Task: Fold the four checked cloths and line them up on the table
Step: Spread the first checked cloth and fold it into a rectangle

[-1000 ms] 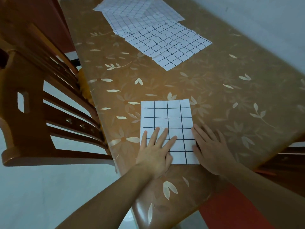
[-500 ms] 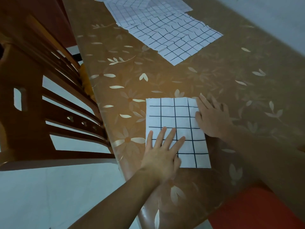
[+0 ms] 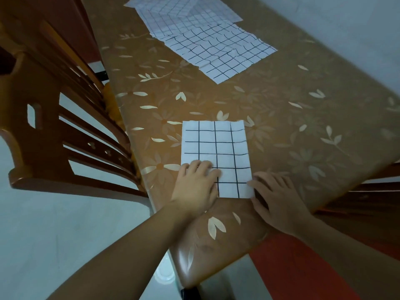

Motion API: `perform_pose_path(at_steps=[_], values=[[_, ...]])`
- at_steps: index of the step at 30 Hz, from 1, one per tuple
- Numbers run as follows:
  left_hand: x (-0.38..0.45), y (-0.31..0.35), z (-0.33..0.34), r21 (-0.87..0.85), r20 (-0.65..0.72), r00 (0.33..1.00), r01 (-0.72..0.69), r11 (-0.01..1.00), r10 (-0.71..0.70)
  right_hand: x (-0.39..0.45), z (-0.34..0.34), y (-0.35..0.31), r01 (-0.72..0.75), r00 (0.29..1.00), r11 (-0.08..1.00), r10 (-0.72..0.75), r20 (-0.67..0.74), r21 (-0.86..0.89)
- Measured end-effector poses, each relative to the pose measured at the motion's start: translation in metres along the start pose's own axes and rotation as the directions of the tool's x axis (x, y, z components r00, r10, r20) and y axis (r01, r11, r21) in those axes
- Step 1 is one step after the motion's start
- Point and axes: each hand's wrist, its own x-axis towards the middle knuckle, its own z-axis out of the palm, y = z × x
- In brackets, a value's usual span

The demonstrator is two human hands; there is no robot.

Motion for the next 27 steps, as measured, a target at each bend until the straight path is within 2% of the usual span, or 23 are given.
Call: perform_pose_path(at_steps=[3,5,8,12,14,17,19,21,23,27], values=[[-0.017,-0.002,0.000,-0.022,-0.042,0.999,0.005,1.000,-0.006,-0.005,-0.003,0.002,0.058,0.996,0.998,-0.057,-0.071,0.010],[-0.027,-0.001,0.000,-0.043,-0.034,0.999,0.019,0.999,-0.020,-0.001,-0.007,0.004,0.120,0.989,0.992,-0.124,-0.086,-0.047],[-0.032,0.006,-0.003,-0.088,0.022,0.999,0.042,0.995,-0.040,0.011,-0.012,0.008,0.233,0.972,0.963,-0.237,-0.007,-0.136],[-0.029,0.014,-0.004,-0.086,0.023,0.995,0.098,0.991,-0.096,0.020,-0.009,0.009,0.274,0.962,0.953,-0.270,0.043,-0.127],[-0.027,0.017,-0.004,-0.072,0.028,0.993,0.121,0.990,-0.119,0.021,-0.009,0.006,0.167,0.986,0.986,-0.167,0.001,-0.019],[-0.023,0.017,-0.005,-0.019,0.055,0.994,0.097,0.995,-0.095,0.021,-0.014,-0.001,-0.088,0.993,0.981,0.100,-0.063,0.173],[-0.023,0.015,-0.005,0.020,0.068,0.996,0.050,0.999,-0.051,0.023,-0.018,-0.008,-0.286,0.955,0.903,0.294,0.025,0.319],[-0.023,0.013,-0.006,0.032,0.067,0.997,0.027,0.999,-0.029,0.028,-0.022,-0.014,-0.445,0.891,0.763,0.428,0.149,0.468],[-0.023,0.011,-0.007,0.029,0.062,0.998,0.017,0.999,-0.019,0.035,-0.025,-0.018,-0.504,0.860,0.700,0.460,0.220,0.507],[-0.023,0.011,-0.006,0.032,0.071,0.997,0.020,0.999,-0.022,0.045,-0.024,-0.021,-0.539,0.843,0.683,0.435,0.317,0.493]])
